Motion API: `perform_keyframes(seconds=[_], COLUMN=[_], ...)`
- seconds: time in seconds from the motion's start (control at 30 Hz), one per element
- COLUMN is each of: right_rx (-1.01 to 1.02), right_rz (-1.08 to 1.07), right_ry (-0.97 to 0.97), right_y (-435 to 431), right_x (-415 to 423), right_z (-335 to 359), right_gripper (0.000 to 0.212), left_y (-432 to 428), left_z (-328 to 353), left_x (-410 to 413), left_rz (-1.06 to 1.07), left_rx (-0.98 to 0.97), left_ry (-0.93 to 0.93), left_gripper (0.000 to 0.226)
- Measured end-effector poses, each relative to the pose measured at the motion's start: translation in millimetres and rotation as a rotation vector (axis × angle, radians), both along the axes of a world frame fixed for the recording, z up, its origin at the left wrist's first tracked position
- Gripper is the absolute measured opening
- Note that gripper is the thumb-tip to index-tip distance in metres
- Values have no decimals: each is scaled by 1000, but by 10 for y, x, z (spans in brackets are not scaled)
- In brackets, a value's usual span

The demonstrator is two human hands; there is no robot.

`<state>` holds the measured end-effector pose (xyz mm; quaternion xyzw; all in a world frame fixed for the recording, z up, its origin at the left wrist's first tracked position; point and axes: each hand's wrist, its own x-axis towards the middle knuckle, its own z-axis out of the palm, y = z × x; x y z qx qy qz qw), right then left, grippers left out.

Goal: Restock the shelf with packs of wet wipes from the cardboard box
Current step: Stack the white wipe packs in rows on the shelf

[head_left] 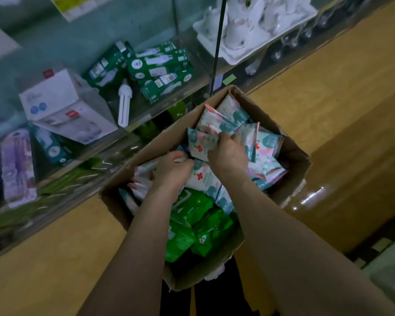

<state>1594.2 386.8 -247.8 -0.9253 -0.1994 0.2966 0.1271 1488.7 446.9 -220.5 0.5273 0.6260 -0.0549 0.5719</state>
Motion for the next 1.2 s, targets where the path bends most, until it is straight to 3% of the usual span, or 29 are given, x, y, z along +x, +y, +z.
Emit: perform_keyframes(seconds=[0.17, 0.27, 0.4, 0.5, 0.57, 0.67, 0.77, 0.9, 1.03, 1.2], right_rx=[55, 222, 462, 520, 488, 265, 42, -160, 7, 471], right_rz=[52, 23, -166, -197, -170, 32, 210, 303, -28, -576], right_ry=[-58, -2, 295, 537, 394, -112, -164, -144, 62, 233], right_y=[18, -58, -203, -217, -166, -77, 35, 109, 7, -229], right_x=[53, 65, 153, 173, 197, 273, 256, 166, 184, 143], right_z=[-112, -77, 106, 222, 213, 104, 10, -15, 70, 479], right_gripper=[32, 26, 13, 12, 17, 27, 29, 35, 23, 20], left_y=[-34, -57, -66, -59, -50, 3, 41, 39, 71, -8], left_z=[-111, -139, -149, -135, -119, -143, -197, -159, -63, 296], left_x=[-11, 20, 35, 34, 9, -78, -161, -179, -194, -110], left_rz=[80, 150, 343, 458, 545, 620, 626, 662, 668, 665], left_rx=[-86, -133, -162, -255, -288, -118, 56, 101, 102, 5], left_ry=[1, -16, -93, -165, -237, -222, -140, -163, -229, -337], left_gripper=[40, 49, 65, 51, 39, 43, 51, 52, 48, 48])
